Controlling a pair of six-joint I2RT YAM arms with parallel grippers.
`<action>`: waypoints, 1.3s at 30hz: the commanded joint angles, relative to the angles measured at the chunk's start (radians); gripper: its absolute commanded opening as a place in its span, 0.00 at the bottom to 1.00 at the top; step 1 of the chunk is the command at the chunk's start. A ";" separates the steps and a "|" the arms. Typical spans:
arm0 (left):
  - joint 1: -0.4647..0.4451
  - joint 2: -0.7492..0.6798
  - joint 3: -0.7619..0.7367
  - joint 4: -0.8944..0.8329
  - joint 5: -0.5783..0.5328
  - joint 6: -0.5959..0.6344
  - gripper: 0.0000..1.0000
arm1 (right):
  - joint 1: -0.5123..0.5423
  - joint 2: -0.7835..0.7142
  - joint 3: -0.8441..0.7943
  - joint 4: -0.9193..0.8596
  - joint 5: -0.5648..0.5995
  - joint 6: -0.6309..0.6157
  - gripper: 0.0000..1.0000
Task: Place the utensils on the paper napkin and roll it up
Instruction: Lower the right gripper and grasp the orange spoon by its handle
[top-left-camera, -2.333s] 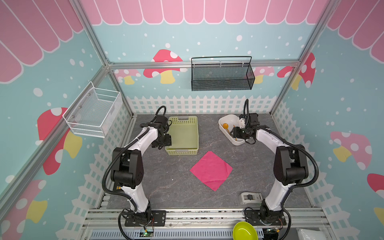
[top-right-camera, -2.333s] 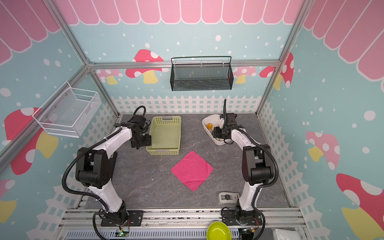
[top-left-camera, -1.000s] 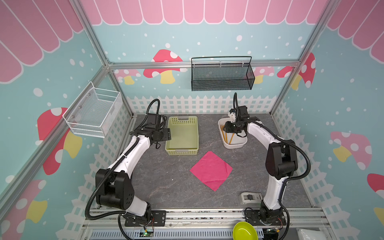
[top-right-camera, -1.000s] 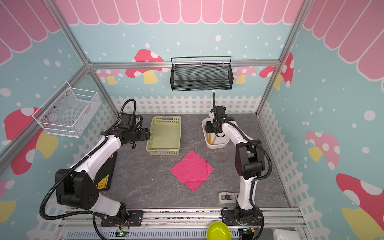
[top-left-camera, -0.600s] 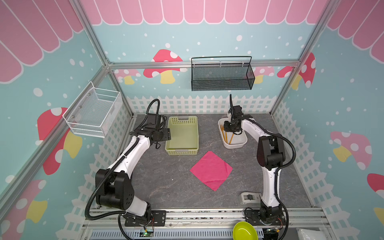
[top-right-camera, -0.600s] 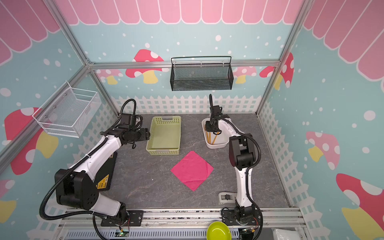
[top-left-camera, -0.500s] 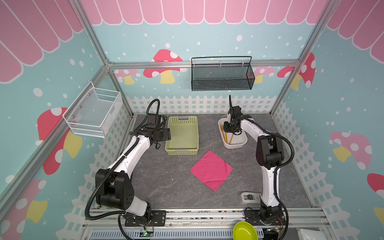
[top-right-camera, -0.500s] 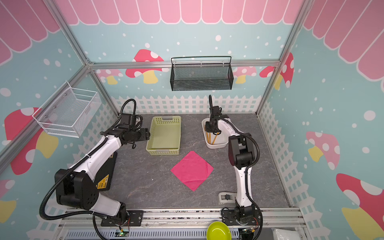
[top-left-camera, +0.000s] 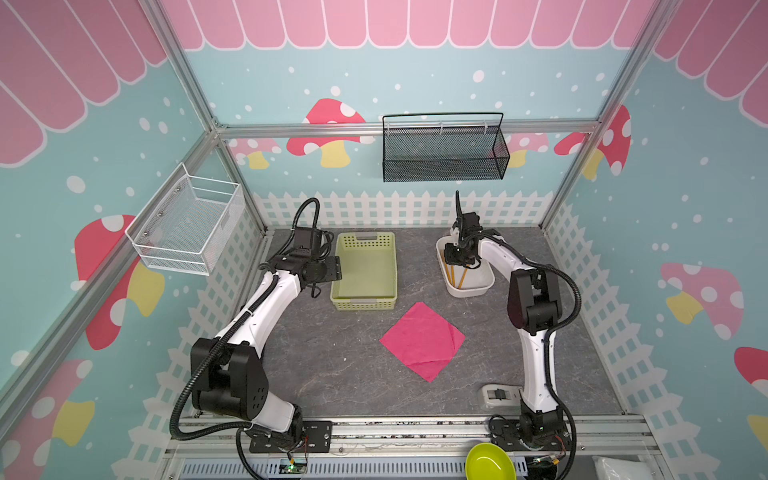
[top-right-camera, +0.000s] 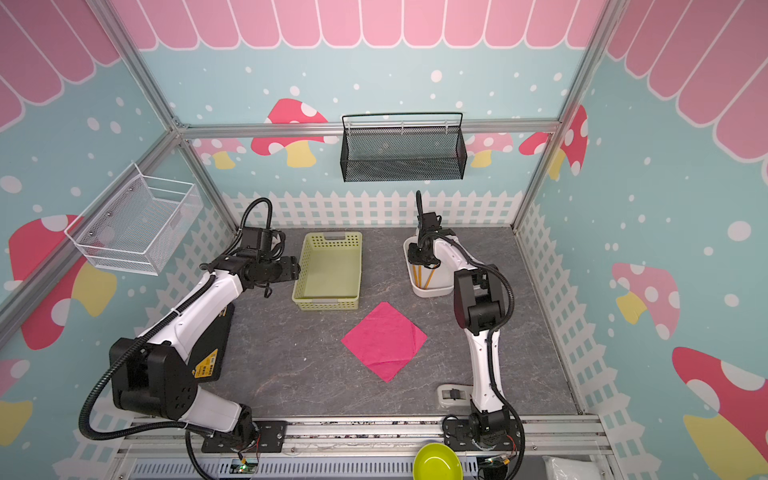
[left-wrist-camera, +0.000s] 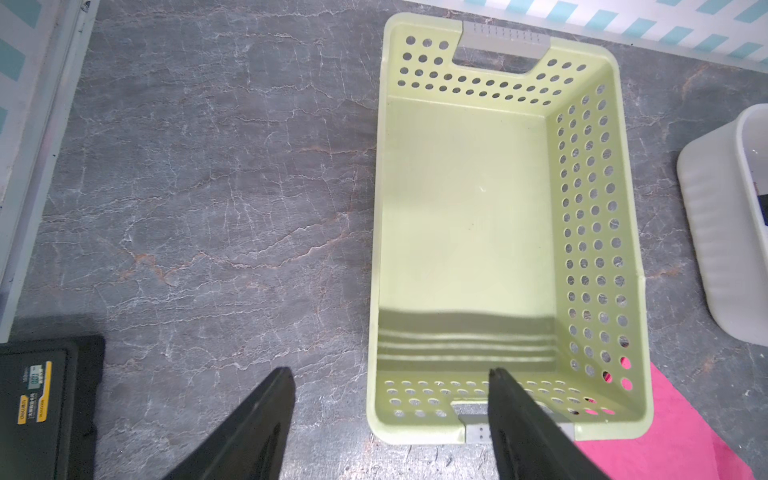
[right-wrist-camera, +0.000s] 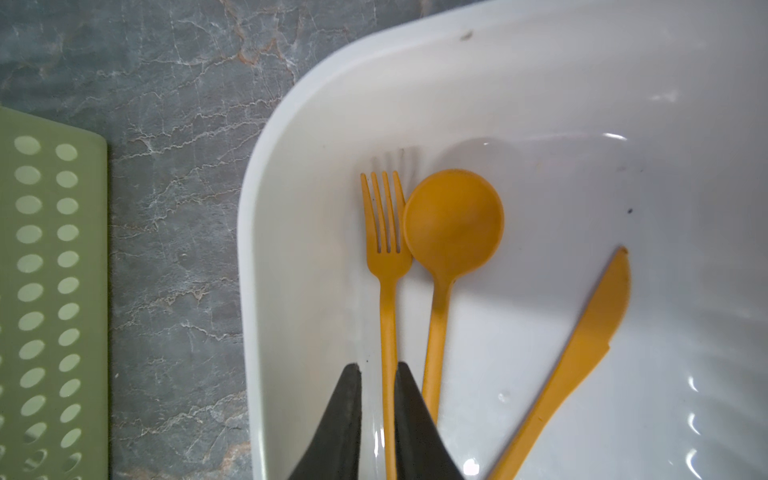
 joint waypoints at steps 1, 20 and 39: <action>0.002 -0.008 -0.010 0.011 -0.012 0.002 0.75 | -0.004 0.029 0.038 -0.014 -0.015 0.005 0.19; 0.001 -0.009 -0.011 0.008 -0.019 0.002 0.75 | -0.002 0.073 0.063 -0.021 0.003 0.002 0.20; 0.001 -0.006 -0.010 0.006 -0.023 0.002 0.75 | -0.002 0.066 0.075 -0.081 0.147 -0.010 0.20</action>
